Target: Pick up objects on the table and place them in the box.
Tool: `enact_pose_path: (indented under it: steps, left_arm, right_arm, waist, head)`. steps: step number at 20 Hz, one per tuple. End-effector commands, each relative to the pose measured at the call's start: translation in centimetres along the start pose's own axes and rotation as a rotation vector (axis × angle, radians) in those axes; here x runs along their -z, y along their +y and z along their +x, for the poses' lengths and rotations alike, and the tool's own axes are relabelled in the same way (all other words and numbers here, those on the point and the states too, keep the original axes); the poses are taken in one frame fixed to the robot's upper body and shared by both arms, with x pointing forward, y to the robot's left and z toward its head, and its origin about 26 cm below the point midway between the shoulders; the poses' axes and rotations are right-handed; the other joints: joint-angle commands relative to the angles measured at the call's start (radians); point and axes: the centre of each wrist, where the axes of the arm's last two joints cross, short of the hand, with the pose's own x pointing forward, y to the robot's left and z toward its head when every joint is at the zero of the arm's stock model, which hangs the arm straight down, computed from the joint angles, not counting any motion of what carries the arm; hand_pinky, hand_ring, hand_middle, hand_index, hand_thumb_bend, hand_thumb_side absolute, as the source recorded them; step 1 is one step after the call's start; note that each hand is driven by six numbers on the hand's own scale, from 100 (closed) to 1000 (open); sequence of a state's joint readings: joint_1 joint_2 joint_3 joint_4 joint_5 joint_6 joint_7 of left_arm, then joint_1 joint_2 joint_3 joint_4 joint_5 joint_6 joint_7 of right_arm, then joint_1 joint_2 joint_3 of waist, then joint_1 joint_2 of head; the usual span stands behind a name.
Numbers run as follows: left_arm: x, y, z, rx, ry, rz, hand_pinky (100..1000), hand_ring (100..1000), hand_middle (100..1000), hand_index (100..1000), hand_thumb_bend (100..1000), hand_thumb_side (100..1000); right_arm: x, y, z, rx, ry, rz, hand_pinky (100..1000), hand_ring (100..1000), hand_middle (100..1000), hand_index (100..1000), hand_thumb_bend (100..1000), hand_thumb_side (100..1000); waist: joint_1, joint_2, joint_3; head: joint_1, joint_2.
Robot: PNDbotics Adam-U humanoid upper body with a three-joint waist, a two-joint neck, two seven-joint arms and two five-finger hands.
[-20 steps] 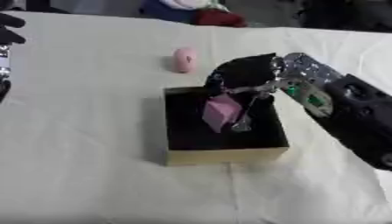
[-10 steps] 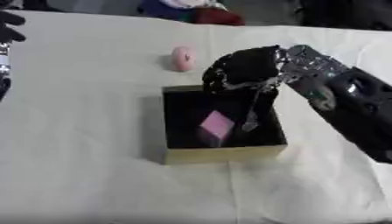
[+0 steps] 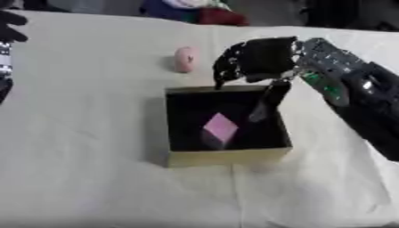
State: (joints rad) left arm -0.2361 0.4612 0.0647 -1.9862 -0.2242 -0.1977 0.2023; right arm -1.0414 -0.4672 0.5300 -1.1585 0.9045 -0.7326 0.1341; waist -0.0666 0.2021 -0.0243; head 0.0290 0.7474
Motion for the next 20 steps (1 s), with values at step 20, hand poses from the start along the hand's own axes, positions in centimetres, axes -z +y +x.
enact_pose_path:
  steps: [20]
  left_arm:
    - [10.1, 1.0, 3.7, 0.488, -0.182, -0.457, 584, 703, 729, 824, 100, 649]
  right_arm:
    - [-5.5, -9.2, -4.1, 0.123, 0.516, -0.451, 843, 809, 671, 768, 100, 866]
  waist:
    - [0.042, 0.012, -0.012]
  head:
    - [0.024, -0.019]
